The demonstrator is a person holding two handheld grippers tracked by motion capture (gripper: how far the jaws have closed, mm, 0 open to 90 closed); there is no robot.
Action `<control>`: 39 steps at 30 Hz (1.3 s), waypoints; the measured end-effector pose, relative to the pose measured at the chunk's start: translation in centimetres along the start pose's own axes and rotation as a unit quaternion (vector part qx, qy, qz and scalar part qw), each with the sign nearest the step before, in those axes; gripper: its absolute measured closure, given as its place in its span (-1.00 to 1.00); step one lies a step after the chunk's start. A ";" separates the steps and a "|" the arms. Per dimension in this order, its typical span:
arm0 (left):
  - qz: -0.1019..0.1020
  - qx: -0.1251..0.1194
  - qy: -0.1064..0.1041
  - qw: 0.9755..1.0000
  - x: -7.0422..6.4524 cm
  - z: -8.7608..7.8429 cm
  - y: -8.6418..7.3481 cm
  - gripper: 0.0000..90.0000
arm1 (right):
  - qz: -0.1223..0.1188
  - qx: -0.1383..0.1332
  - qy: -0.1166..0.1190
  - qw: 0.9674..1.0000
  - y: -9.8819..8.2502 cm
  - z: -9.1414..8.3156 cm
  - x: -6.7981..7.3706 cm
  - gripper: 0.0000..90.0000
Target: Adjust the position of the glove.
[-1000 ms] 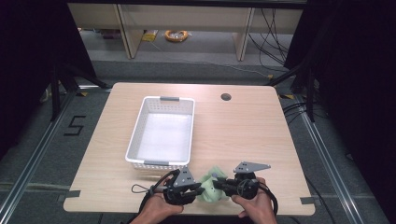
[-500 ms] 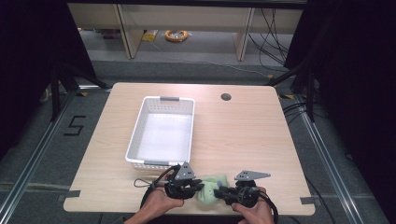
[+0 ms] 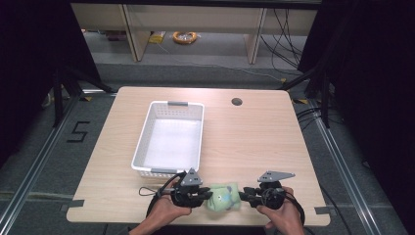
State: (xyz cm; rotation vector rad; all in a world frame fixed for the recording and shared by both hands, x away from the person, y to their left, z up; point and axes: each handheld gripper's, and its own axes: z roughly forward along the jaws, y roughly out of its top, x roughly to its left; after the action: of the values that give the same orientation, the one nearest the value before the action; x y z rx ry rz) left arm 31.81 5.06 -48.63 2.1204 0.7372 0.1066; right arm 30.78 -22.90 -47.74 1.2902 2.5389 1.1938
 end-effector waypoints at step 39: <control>-0.067 -0.015 -0.008 0.998 1.1 -1.0 -0.1 0.37 | 0.002 0.005 0.023 1.000 -1.5 -0.5 1.2 0.29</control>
State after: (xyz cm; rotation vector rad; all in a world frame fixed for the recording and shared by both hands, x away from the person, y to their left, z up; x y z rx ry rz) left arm 32.31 6.41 -48.26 2.0339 0.8605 0.0276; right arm 28.80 -22.89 -48.10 1.2847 2.5793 1.2279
